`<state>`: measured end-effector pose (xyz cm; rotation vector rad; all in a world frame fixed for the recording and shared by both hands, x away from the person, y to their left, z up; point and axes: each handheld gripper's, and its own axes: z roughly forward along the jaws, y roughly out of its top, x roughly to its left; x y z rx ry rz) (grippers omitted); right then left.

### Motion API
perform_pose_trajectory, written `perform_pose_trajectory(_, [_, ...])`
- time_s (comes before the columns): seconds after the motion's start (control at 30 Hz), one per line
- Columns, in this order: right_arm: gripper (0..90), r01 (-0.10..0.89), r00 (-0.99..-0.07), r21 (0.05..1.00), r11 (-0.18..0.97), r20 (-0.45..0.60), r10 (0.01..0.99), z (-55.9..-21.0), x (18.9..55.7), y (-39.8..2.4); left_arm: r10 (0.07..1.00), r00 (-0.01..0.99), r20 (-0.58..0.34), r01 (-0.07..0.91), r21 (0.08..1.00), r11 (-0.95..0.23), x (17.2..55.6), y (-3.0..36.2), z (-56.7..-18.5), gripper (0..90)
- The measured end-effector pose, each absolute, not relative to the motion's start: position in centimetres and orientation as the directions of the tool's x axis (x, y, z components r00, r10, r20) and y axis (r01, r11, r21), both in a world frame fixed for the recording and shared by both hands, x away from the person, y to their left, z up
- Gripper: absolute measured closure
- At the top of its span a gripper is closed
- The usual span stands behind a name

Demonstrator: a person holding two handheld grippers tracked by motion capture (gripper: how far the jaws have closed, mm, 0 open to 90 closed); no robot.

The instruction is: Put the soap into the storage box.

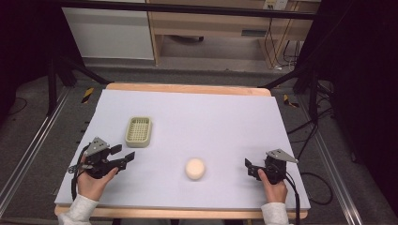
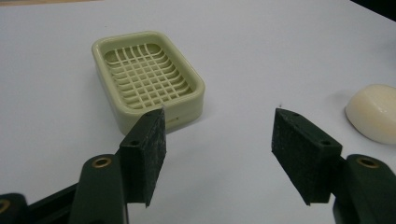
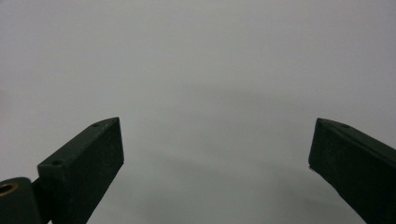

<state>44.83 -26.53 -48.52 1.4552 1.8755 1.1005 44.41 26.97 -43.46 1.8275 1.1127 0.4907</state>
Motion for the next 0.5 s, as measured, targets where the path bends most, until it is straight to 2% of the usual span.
perform_pose_trajectory(0.5, [3.8, 0.532, -0.265, 0.843, 0.085, 0.070, 0.962, -48.6, 44.8, -26.6, 0.814, 0.574, -0.084, 0.470, 0.848, -0.245, 44.6, 24.4, -43.2, 34.7])
